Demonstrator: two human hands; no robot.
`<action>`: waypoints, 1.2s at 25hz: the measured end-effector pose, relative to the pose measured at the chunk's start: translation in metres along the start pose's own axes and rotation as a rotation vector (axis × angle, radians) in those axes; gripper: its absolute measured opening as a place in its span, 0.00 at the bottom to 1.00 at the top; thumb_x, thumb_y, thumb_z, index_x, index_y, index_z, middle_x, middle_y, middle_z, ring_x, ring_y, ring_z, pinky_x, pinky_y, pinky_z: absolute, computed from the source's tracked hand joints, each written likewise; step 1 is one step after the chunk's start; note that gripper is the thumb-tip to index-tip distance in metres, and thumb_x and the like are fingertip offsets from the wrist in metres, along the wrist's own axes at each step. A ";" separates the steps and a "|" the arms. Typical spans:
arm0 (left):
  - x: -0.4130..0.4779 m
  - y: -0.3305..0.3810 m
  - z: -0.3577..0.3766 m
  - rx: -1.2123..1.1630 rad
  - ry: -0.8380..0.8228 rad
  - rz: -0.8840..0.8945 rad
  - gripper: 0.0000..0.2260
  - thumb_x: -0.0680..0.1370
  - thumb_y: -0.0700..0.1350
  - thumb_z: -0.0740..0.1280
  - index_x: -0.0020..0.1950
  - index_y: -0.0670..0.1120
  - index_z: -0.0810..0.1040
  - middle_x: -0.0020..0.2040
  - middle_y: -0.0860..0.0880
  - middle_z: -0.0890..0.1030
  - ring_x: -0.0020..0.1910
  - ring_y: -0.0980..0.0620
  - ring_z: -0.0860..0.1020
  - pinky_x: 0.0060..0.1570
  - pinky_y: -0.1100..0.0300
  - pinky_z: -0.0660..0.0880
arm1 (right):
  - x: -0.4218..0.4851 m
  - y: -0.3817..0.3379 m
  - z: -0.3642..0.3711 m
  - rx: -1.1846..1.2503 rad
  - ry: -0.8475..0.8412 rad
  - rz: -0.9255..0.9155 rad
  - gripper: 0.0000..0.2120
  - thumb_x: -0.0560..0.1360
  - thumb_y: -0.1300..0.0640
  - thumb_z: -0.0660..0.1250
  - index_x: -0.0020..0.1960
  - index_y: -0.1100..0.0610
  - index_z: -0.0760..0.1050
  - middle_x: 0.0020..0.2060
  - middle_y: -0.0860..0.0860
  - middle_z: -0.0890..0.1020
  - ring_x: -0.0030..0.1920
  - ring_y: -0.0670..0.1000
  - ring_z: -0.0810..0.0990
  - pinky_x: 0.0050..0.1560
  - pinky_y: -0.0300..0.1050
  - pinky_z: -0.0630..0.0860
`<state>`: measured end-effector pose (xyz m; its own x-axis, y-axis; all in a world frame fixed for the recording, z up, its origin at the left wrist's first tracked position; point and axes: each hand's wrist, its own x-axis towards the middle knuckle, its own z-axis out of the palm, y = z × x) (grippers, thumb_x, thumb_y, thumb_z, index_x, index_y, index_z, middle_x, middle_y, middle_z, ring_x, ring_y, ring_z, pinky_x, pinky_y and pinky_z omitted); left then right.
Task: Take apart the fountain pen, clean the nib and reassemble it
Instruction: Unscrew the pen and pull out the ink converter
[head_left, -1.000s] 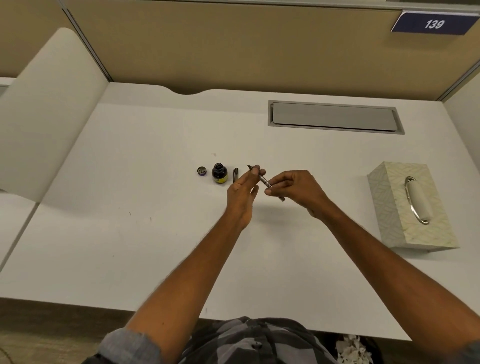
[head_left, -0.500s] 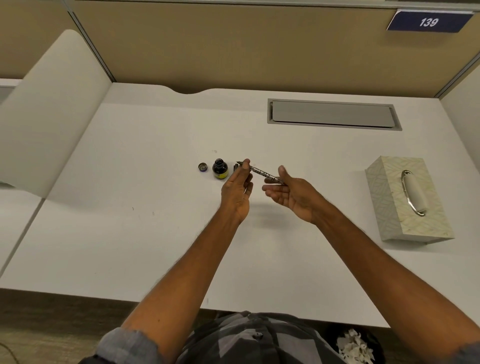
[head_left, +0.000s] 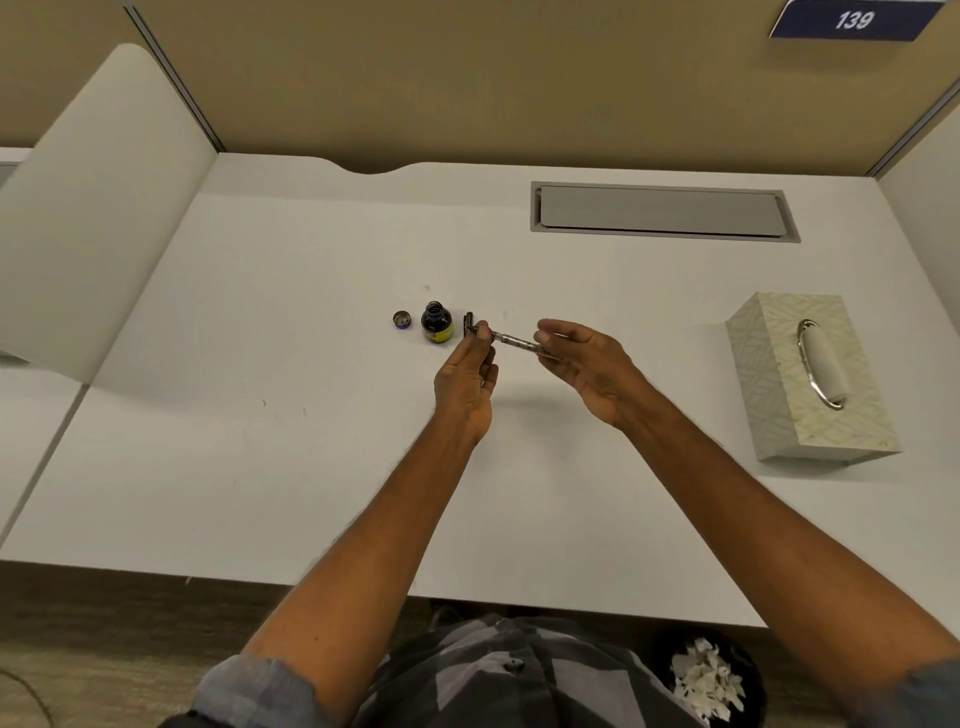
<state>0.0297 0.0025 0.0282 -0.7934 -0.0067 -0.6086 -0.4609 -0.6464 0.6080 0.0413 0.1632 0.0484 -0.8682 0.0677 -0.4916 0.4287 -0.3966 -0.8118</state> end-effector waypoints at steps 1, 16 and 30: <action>0.000 -0.001 -0.001 -0.009 0.007 0.002 0.05 0.77 0.44 0.73 0.52 0.50 0.84 0.48 0.54 0.83 0.52 0.56 0.78 0.62 0.58 0.72 | 0.000 0.001 -0.001 0.021 0.014 0.028 0.14 0.79 0.61 0.72 0.63 0.66 0.80 0.51 0.58 0.84 0.53 0.55 0.84 0.57 0.43 0.84; 0.002 0.002 -0.008 -0.245 -0.075 0.043 0.16 0.78 0.34 0.70 0.66 0.35 0.77 0.52 0.44 0.84 0.45 0.51 0.85 0.56 0.53 0.82 | -0.003 -0.001 0.001 -0.017 0.061 -0.033 0.13 0.79 0.61 0.72 0.62 0.65 0.80 0.50 0.57 0.85 0.50 0.56 0.85 0.49 0.41 0.85; 0.012 0.014 -0.020 -0.239 0.006 0.027 0.05 0.79 0.34 0.69 0.54 0.38 0.82 0.42 0.47 0.86 0.44 0.51 0.84 0.51 0.54 0.83 | 0.015 0.011 -0.046 -1.164 0.065 -0.237 0.15 0.78 0.66 0.71 0.63 0.54 0.81 0.49 0.47 0.86 0.50 0.51 0.85 0.46 0.37 0.73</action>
<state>0.0215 -0.0214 0.0190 -0.8018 -0.0307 -0.5968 -0.3316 -0.8080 0.4870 0.0447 0.2020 0.0178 -0.9566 0.0871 -0.2779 0.2574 0.6997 -0.6665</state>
